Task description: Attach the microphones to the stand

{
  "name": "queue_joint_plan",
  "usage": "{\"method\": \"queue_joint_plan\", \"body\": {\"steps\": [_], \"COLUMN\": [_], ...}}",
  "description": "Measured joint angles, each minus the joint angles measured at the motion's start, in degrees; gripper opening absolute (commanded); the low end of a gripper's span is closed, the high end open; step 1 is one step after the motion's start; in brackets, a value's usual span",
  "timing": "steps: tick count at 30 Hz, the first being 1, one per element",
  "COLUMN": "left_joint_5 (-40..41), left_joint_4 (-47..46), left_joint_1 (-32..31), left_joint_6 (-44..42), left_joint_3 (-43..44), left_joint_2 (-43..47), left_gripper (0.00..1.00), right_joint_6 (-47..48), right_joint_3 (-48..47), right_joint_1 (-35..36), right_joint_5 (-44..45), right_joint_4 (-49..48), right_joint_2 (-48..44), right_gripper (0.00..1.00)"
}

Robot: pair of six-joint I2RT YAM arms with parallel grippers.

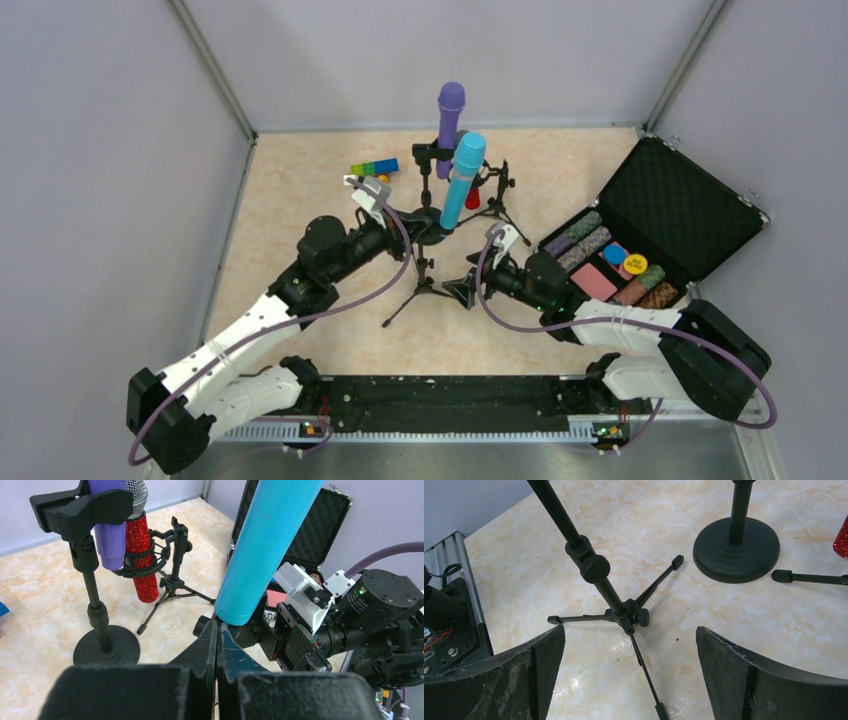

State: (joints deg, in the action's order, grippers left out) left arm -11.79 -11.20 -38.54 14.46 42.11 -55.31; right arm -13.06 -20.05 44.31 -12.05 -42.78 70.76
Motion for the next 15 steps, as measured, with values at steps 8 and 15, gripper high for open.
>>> {"method": "queue_joint_plan", "body": {"steps": [8, 15], "left_joint_5": [2.86, 6.54], "left_joint_4": [1.64, 7.13], "left_joint_1": [-0.79, -1.46], "left_joint_6": [2.03, 3.69], "left_joint_3": [0.70, 1.44], "left_joint_2": [0.00, -0.39], "left_gripper": [0.00, 0.00], "right_joint_6": [0.00, 0.07], "right_joint_3": [-0.09, -1.09], "right_joint_1": [0.00, 0.00], "right_joint_5": [-0.04, -0.11], "right_joint_4": [0.00, 0.09], "right_joint_2": [0.00, -0.02], "right_gripper": [0.99, 0.99]}}
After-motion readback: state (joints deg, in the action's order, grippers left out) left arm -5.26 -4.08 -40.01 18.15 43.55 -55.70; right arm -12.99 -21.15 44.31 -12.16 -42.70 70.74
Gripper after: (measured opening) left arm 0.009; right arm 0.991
